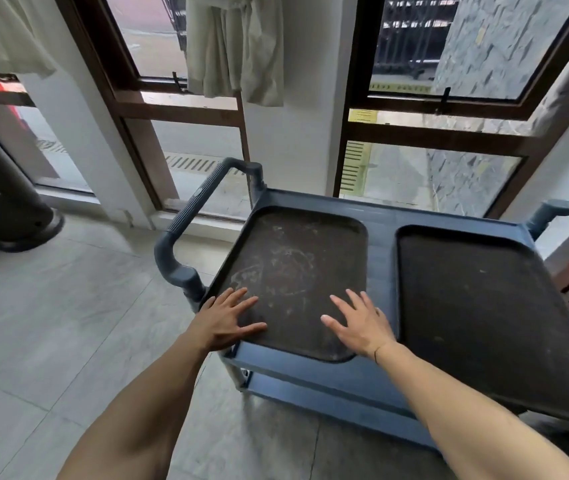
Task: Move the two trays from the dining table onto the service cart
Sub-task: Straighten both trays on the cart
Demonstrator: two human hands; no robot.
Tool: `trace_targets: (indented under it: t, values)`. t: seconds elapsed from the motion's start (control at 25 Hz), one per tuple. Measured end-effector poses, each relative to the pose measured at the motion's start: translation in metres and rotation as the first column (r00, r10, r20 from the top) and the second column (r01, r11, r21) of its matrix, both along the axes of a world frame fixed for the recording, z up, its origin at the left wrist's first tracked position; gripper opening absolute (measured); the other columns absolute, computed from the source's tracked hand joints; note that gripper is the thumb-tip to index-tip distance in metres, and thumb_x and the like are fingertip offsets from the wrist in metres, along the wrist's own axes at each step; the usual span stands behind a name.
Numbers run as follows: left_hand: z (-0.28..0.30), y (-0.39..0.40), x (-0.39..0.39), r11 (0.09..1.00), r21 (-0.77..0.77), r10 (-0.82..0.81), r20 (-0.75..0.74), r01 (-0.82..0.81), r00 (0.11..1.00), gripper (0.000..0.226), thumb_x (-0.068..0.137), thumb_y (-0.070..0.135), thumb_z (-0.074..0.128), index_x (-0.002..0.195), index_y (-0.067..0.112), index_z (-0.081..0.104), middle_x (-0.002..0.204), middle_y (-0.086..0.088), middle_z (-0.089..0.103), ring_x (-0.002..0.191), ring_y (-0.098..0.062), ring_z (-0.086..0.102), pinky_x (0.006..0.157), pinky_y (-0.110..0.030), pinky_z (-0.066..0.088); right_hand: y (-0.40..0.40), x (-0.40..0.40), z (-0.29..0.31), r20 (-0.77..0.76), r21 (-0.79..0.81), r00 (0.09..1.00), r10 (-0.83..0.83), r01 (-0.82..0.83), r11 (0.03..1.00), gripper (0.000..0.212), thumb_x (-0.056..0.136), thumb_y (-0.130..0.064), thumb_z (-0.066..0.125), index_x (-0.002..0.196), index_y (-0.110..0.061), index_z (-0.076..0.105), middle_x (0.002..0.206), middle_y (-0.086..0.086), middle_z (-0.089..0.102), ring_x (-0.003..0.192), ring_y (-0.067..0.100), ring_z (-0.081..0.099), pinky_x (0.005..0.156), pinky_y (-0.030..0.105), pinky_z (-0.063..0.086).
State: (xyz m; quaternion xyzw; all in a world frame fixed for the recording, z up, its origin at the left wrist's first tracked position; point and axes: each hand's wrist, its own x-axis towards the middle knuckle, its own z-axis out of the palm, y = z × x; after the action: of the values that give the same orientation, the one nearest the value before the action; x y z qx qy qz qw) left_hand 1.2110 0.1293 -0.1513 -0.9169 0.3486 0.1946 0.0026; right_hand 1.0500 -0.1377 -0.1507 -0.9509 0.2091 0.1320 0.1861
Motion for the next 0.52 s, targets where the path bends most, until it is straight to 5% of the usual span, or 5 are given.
trace_targets:
  t: [0.24,0.52]
  values:
    - [-0.016,0.010,0.024,0.980,0.024,-0.196,-0.054,0.197,0.979,0.106,0.060,0.102,0.011,0.154,0.051,0.003,0.166,0.013,-0.011,0.152,-0.016,-0.012,0.121,-0.052,-0.002,0.049,-0.001,-0.011,-0.096,-0.016,0.992,0.076,-0.078,0.997,0.088,0.073,-0.092,0.015,0.151,-0.053,0.006,0.166,-0.003,0.001,0.151,0.025,-0.009,0.118,0.053,-0.001]
    - [-0.033,0.018,0.032,0.929,0.069,-0.363,-0.012,0.363,0.932,0.103,0.067,0.095,0.034,0.150,0.055,-0.014,0.161,0.016,-0.024,0.148,-0.016,-0.024,0.118,-0.059,-0.010,0.065,0.003,-0.028,-0.174,-0.104,0.973,0.154,-0.174,0.979,0.101,0.058,-0.100,0.021,0.147,-0.059,-0.006,0.164,-0.003,-0.015,0.147,0.035,-0.021,0.106,0.071,-0.014]
